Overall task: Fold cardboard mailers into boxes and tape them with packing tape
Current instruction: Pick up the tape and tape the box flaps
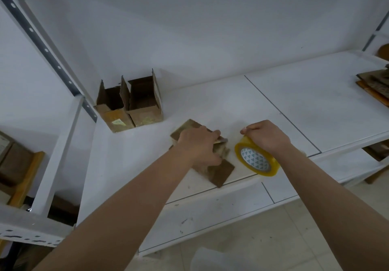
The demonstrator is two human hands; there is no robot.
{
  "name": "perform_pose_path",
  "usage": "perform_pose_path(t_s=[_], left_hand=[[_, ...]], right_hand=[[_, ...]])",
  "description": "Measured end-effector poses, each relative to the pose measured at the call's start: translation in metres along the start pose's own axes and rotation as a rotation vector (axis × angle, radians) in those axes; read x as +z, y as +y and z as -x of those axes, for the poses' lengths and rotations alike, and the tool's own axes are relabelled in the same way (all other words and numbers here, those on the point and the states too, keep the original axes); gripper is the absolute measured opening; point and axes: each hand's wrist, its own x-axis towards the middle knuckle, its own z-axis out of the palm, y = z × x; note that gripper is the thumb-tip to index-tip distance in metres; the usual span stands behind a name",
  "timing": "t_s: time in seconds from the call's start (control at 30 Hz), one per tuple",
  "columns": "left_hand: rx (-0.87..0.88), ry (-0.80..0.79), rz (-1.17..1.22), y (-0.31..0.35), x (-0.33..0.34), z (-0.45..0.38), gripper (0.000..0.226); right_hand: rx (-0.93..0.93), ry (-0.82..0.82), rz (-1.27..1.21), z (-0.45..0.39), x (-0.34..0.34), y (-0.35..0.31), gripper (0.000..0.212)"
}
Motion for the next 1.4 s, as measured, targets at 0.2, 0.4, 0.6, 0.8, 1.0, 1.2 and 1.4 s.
perform_pose_path(t_s=[0.2, 0.4, 0.6, 0.8, 1.0, 1.2, 1.4], left_hand=[[0.187, -0.091, -0.022, -0.047, -0.007, 0.015, 0.072], [0.126, 0.162, 0.254, -0.056, 0.005, 0.017, 0.057], [0.003, 0.341, 0.365, -0.048, 0.005, 0.012, 0.031], [-0.191, 0.471, 0.886, -0.026, -0.008, 0.005, 0.043], [-0.159, 0.28, 1.238, -0.004, -0.027, 0.004, 0.051], [-0.146, 0.474, 1.124, -0.021, -0.028, 0.011, 0.036], [-0.343, 0.556, 0.996, -0.075, -0.012, 0.048, 0.038]], right_hand=[[-0.04, -0.049, -0.08, -0.001, -0.002, -0.006, 0.02], [-0.099, -0.139, -0.134, 0.001, -0.001, -0.02, 0.023], [-0.15, -0.159, -0.21, 0.009, -0.014, -0.029, 0.018], [-0.222, -0.155, -0.261, 0.022, -0.032, -0.039, 0.016], [-0.267, -0.171, -0.288, 0.034, -0.04, -0.05, 0.014], [-0.237, -0.362, -0.338, 0.03, -0.048, -0.04, 0.064], [-0.262, -0.355, -0.409, 0.019, -0.058, -0.03, 0.054]])
